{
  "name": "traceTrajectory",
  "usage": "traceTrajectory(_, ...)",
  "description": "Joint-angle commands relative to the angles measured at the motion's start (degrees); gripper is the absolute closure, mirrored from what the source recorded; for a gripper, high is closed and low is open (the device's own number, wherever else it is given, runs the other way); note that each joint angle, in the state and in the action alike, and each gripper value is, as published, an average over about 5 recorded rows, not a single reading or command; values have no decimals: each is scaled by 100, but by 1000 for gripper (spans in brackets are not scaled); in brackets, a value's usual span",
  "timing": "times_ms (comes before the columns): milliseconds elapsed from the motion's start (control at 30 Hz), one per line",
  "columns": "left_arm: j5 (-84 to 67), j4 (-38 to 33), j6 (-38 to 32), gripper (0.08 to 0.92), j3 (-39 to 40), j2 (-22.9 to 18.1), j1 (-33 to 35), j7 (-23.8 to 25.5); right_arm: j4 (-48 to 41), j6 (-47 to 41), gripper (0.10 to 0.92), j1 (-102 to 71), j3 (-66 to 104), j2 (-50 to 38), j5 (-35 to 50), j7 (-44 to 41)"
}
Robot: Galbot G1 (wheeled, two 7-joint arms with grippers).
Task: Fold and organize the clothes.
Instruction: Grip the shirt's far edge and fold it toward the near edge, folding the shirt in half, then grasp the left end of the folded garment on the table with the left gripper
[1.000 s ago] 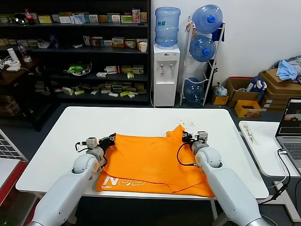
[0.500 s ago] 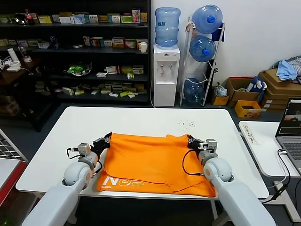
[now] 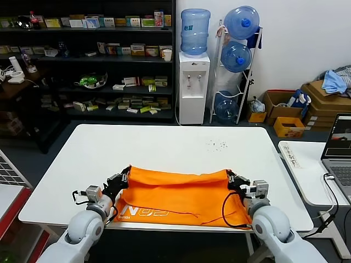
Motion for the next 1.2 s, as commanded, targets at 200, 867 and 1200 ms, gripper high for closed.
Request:
traceTrajectory(200, 315, -722, -37, 907, -297, -22, 758, -156, 833, -113, 900, -850, 258, -183, 32, 134)
traceTrajectory(867, 503, -1074, 177, 565, -923, -130, 1640, 59, 995, -93, 523, -1557, 910, -212, -408, -295)
traceTrajectory(1200, 688, -538, -71, 279, -1086, -758, 1687, 169, 1057, 377, 241, -2336, 1650, 145, -876, -505)
